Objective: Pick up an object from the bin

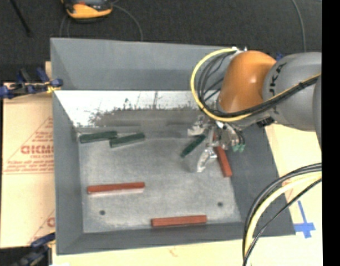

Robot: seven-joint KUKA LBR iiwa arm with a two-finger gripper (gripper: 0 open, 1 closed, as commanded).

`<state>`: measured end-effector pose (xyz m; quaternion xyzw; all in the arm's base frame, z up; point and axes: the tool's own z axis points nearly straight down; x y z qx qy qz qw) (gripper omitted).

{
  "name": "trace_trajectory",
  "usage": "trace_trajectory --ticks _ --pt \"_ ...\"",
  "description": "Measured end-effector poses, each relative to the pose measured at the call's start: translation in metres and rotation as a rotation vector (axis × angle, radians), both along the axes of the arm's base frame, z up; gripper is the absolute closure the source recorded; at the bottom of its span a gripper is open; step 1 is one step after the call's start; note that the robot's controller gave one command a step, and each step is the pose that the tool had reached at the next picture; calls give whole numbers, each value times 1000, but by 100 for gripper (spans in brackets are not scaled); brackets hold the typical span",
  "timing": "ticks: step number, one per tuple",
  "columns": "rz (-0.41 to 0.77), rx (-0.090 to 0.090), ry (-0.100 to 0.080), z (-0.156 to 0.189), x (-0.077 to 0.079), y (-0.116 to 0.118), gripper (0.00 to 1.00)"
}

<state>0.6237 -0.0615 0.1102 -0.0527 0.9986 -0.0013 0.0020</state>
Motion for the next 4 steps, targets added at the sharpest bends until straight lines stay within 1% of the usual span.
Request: trace_trajectory --ticks 1,2,3,4 --pt "177 1 -1 -19 6 -7 0" --pt "377 2 0 -28 26 -15 100" --pt "376 2 -1 -28 26 -15 100" --pt "355 4 0 -3 16 -22 100"
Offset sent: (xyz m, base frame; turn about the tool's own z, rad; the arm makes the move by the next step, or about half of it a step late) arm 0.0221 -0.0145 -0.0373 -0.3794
